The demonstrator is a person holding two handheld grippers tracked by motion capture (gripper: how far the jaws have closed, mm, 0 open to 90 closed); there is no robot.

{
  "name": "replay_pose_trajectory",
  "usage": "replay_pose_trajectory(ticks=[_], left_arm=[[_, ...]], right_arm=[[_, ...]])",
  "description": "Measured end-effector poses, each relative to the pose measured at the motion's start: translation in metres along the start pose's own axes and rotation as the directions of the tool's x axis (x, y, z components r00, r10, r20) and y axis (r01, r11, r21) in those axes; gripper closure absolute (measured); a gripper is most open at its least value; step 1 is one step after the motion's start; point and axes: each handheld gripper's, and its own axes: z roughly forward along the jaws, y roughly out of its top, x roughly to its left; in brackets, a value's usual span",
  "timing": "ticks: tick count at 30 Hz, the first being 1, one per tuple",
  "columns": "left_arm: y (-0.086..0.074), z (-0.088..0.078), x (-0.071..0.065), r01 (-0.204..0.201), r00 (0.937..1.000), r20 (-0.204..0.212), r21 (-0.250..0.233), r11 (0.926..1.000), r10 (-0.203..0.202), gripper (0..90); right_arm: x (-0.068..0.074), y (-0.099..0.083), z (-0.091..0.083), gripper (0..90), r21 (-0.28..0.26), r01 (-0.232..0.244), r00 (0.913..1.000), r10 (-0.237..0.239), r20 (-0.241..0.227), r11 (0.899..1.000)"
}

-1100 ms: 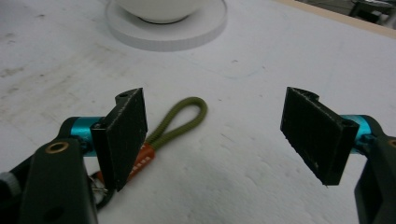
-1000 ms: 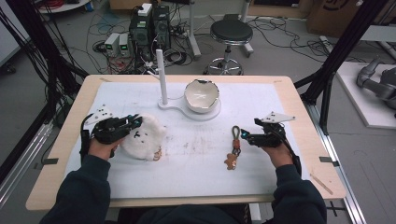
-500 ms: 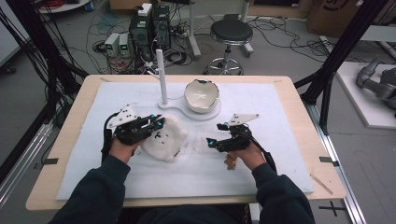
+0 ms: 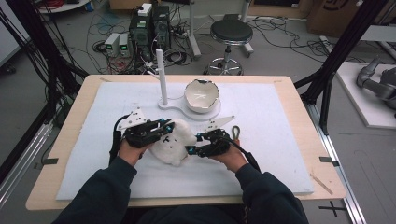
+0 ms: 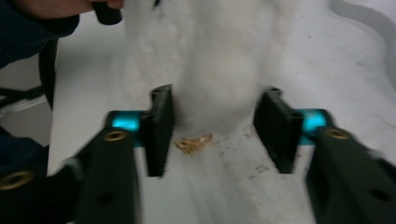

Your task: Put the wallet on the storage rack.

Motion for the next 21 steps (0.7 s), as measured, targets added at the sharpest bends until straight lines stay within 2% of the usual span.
replay_pose_trajectory(ticks=[2, 3, 4, 5, 8, 10, 12, 14, 15, 17, 19, 21], left_arm=[[-0.001, 0.000, 0.001, 0.009, 0.9999, 0.009, 0.005, 0.9999, -0.009, 77.2], [-0.002, 0.000, 0.002, 0.022, 0.9997, 0.010, 0.007, 0.9997, -0.022, 75.0], [-0.002, 0.000, 0.002, 0.022, 0.9997, 0.010, 0.007, 0.9997, -0.022, 70.4], [-0.003, 0.000, 0.006, 0.057, 0.9984, -0.008, 0.020, 0.9982, -0.056, 63.0], [-0.008, -0.001, 0.013, 0.109, 0.9938, -0.030, 0.064, 0.9920, -0.107, 47.4], [-0.010, -0.002, 0.015, 0.113, 0.9932, -0.036, 0.075, 0.9907, -0.111, 45.1], [-0.017, -0.005, 0.022, 0.136, 0.9905, -0.038, 0.111, 0.9845, -0.132, 44.4], [-0.020, -0.005, 0.024, 0.143, 0.9897, -0.025, 0.143, 0.9793, -0.141, 45.9], [-0.022, -0.004, 0.024, 0.141, 0.9900, -0.022, 0.163, 0.9764, -0.139, 49.6], [-0.024, -0.003, 0.023, 0.119, 0.9928, -0.033, 0.201, 0.9724, -0.115, 63.0], [-0.023, -0.003, 0.022, 0.096, 0.9952, -0.035, 0.187, 0.9776, -0.091, 73.6], [-0.021, -0.006, 0.021, 0.079, 0.9968, -0.023, 0.160, 0.9840, -0.076, 77.8]], right_arm=[[0.003, 0.001, 0.001, 69.4, 0.017, 0.041, 0.9990, -0.041, 0.021, 0.999], [0.003, 0.001, 0.000, 72.3, 0.020, 0.043, 0.9988, -0.043, 0.022, 0.999], [0.003, 0.001, 0.000, 72.3, 0.020, 0.043, 0.9988, -0.043, 0.022, 0.999], [0.001, 0.001, -0.004, 75.8, 0.025, 0.029, 0.9989, -0.030, 0.036, 0.999], [-0.002, 0.002, -0.009, 77.0, 0.004, 0.027, 0.9982, -0.027, 0.053, 1.000], [-0.002, 0.002, -0.011, 77.2, -0.004, 0.031, 0.9978, -0.031, 0.059, 1.000], [-0.004, 0.003, -0.017, 77.4, -0.033, 0.035, 0.9963, -0.033, 0.079, 0.999], [-0.006, 0.003, -0.021, 77.4, -0.062, 0.024, 0.9963, -0.019, 0.084, 0.998], [-0.007, 0.003, -0.023, 77.4, -0.076, 0.015, 0.9964, -0.008, 0.084, 0.997], [-0.009, 0.003, -0.026, 77.4, -0.093, 0.005, 0.9970, 0.002, 0.077, 0.996], [-0.010, 0.003, -0.026, 77.2, -0.089, 0.001, 0.9969, 0.006, 0.078, 0.996], [-0.010, 0.003, -0.027, 75.3, -0.088, 0.002, 0.9966, 0.005, 0.082, 0.996]])
